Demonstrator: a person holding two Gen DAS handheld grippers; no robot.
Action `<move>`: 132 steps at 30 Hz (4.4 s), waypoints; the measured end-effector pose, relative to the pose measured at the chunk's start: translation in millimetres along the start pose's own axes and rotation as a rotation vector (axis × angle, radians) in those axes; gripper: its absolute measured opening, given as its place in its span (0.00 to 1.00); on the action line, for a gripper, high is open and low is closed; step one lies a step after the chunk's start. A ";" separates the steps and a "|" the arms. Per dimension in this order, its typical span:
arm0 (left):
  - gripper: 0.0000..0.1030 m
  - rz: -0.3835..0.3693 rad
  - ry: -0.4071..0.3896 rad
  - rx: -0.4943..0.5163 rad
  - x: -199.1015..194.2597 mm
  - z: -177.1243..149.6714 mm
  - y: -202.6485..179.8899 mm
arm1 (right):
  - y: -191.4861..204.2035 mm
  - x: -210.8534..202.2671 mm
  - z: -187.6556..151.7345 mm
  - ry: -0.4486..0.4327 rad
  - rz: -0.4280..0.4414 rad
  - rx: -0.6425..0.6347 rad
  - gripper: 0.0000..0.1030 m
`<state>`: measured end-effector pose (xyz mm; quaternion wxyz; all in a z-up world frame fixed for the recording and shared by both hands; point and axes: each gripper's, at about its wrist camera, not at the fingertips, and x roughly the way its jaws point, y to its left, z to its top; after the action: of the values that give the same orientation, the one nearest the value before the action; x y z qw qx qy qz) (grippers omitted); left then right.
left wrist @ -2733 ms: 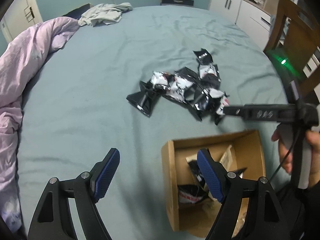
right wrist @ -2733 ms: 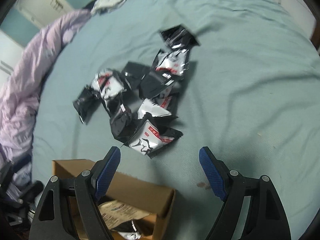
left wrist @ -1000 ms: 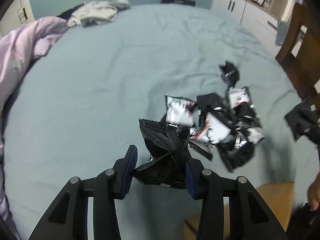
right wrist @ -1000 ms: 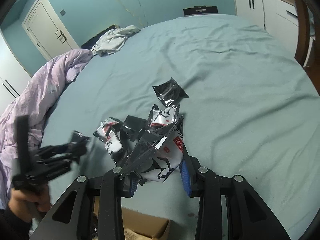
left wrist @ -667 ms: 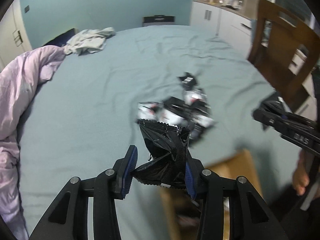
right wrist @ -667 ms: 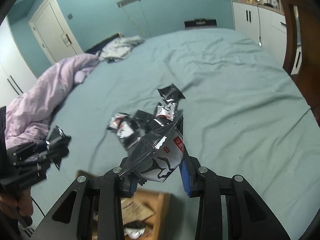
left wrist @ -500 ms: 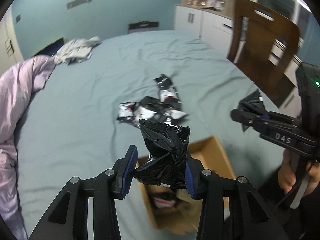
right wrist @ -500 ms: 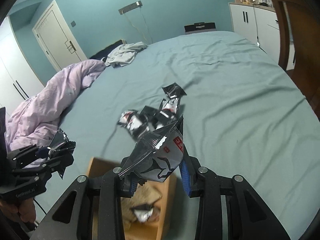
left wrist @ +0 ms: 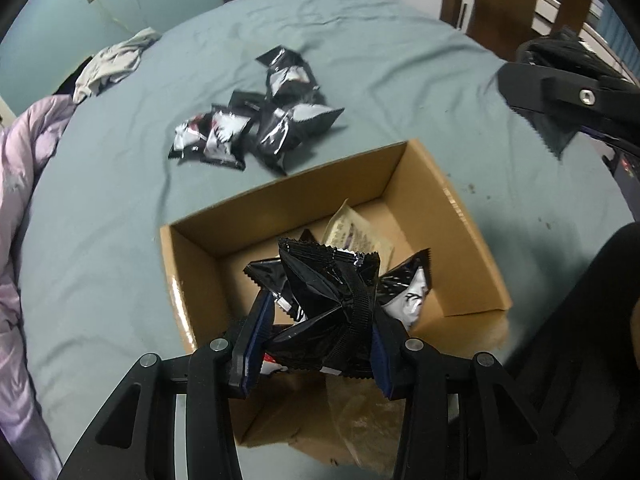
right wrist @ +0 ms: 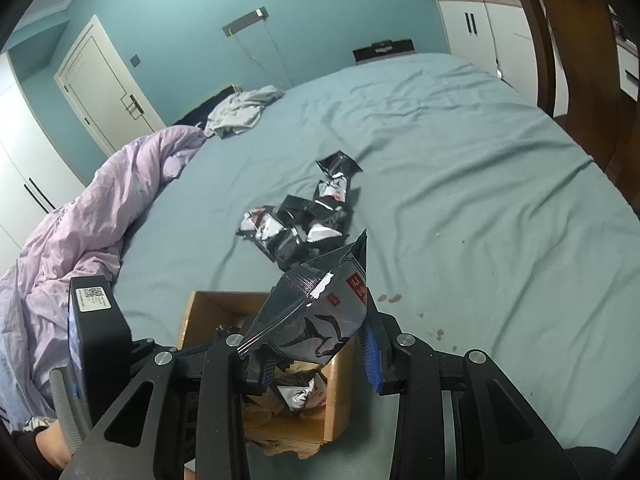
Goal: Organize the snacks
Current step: 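Drop the black packet into the box from the left gripper, then release the snack packet into the box from the right gripper, then grasp another black-and-white snack packet from the pile with the right gripper, then grasp a white snack packet with the left gripper while the right gripper holds its packet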
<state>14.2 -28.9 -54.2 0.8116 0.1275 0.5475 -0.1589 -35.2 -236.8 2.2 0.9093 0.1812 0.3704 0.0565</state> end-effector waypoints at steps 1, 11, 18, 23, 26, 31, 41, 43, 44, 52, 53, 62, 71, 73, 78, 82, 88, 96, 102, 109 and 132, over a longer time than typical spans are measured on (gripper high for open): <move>0.42 0.006 0.002 -0.004 1.7 -1.2 1.4 | -1.3 1.9 1.0 0.008 -0.001 0.007 0.32; 0.61 0.011 0.001 -0.016 -1.0 1.9 3.9 | 7.6 8.6 3.9 0.027 -0.021 -0.028 0.32; 0.79 0.060 -0.092 -0.102 -26.6 7.4 25.8 | 9.4 13.4 2.5 0.050 -0.006 -0.051 0.32; 0.79 0.171 -0.115 -0.121 -42.9 7.1 46.6 | 21.1 25.4 -1.5 0.114 -0.029 -0.125 0.32; 0.79 0.231 -0.113 -0.119 -48.8 1.9 59.9 | 36.1 41.7 -7.8 0.180 -0.084 -0.219 0.32; 0.79 0.249 -0.069 -0.167 -45.9 -7.5 80.4 | 61.6 60.1 -16.0 0.249 -0.131 -0.343 0.32; 0.79 0.274 -0.065 -0.188 -35.0 1.7 80.2 | 75.9 84.1 -20.4 0.322 -0.174 -0.404 0.32; 0.79 0.286 -0.070 -0.176 -34.0 4.0 78.3 | 78.5 86.4 -20.2 0.312 -0.182 -0.413 0.33; 0.79 0.287 -0.071 -0.174 -33.6 5.0 78.5 | 79.9 85.8 -20.8 0.304 -0.182 -0.417 0.33; 0.79 0.276 -0.080 -0.201 -33.3 10.8 83.0 | 82.3 73.7 -22.5 0.243 -0.160 -0.422 0.35; 0.79 0.277 -0.080 -0.202 -32.9 11.7 83.5 | 80.8 70.6 -22.0 0.236 -0.156 -0.414 0.36; 0.79 0.262 -0.067 -0.216 -28.4 15.9 86.9 | 77.7 54.9 -17.3 0.160 -0.153 -0.394 0.65; 0.79 0.220 -0.064 -0.227 -29.3 19.5 85.4 | 67.7 55.7 -4.1 0.159 -0.141 -0.335 0.66; 0.79 0.207 -0.065 -0.230 -30.0 19.8 85.4 | 62.9 60.7 0.6 0.174 -0.137 -0.302 0.66; 0.79 0.203 -0.062 -0.221 -30.6 23.0 85.1 | 60.1 73.2 20.5 0.200 -0.130 -0.290 0.66; 0.79 0.217 -0.080 -0.207 -32.9 28.4 85.0 | 47.9 96.5 52.9 0.225 -0.098 -0.229 0.66; 0.79 0.201 -0.077 -0.226 -31.0 32.2 90.6 | 30.9 159.7 85.6 0.350 -0.075 -0.205 0.66; 0.79 0.163 -0.071 -0.275 -28.2 36.9 102.5 | 3.3 222.8 111.1 0.453 -0.012 -0.054 0.66; 0.79 0.148 -0.060 -0.288 -24.8 36.3 106.2 | -2.6 260.1 125.8 0.508 -0.012 -0.010 0.66; 0.79 0.137 -0.069 -0.314 -27.7 35.4 109.8 | 20.4 268.2 117.7 0.486 -0.143 -0.180 0.45; 0.79 0.052 -0.059 -0.393 8.9 43.4 122.6 | -12.3 35.6 39.8 0.117 0.122 0.064 0.35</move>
<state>102.9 66.0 -42.4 0.8403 -0.0239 0.5406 -0.0317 17.7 -251.2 0.7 0.8746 0.2289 0.4129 0.1105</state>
